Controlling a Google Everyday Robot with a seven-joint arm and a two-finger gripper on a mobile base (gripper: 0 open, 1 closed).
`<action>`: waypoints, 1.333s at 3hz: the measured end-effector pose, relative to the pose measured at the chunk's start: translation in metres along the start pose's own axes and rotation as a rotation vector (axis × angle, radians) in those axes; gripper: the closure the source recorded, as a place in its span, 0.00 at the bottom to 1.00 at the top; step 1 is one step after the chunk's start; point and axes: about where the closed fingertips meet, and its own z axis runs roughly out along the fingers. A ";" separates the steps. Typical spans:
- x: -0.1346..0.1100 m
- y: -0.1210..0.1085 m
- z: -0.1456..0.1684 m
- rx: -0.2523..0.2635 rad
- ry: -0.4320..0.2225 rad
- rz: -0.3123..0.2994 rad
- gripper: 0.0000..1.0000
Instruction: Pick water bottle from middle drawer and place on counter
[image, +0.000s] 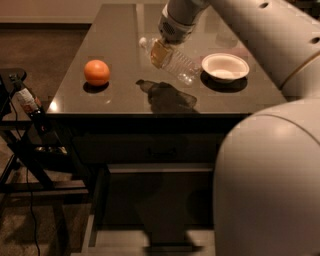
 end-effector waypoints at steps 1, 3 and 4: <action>-0.008 -0.008 0.022 -0.022 -0.005 0.013 1.00; -0.008 -0.011 0.052 -0.065 0.004 0.038 1.00; -0.003 -0.007 0.062 -0.077 0.010 0.048 1.00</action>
Offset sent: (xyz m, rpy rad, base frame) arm 0.0410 0.0148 -0.0332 0.0597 0.0459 -0.0099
